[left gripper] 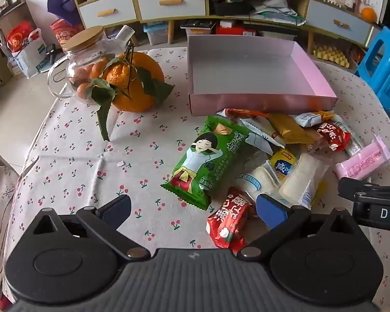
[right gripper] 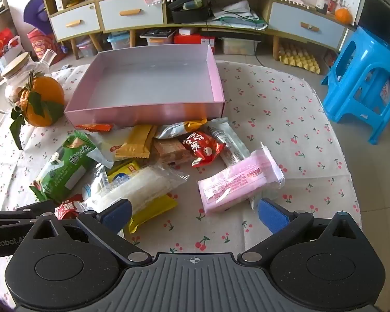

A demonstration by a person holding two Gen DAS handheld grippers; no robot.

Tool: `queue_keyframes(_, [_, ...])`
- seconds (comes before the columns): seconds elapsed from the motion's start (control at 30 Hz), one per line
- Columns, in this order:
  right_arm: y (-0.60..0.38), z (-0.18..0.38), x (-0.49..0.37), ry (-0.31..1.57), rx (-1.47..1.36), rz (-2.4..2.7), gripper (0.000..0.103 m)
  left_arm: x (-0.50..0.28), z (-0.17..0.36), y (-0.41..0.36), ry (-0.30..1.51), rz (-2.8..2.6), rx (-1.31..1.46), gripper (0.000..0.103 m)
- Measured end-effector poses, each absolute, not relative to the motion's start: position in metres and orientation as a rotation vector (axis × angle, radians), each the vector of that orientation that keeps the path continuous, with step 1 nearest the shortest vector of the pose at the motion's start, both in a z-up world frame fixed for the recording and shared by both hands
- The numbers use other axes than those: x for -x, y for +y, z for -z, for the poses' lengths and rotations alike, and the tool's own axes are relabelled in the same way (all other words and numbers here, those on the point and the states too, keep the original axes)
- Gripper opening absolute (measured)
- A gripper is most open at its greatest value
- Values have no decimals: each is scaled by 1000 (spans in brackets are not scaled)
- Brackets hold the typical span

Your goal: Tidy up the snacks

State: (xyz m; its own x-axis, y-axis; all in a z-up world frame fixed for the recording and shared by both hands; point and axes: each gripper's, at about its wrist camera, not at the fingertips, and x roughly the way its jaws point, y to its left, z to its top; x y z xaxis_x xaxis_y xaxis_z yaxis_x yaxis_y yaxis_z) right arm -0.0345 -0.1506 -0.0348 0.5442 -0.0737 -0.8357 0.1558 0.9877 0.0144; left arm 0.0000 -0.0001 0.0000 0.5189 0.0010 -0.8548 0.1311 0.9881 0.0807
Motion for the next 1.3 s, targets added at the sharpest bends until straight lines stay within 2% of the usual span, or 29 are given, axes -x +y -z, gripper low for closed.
queue_keyframes(1.3, [-153,33,37,982,-88,142,103,0,5,1,1037,82,-147,103])
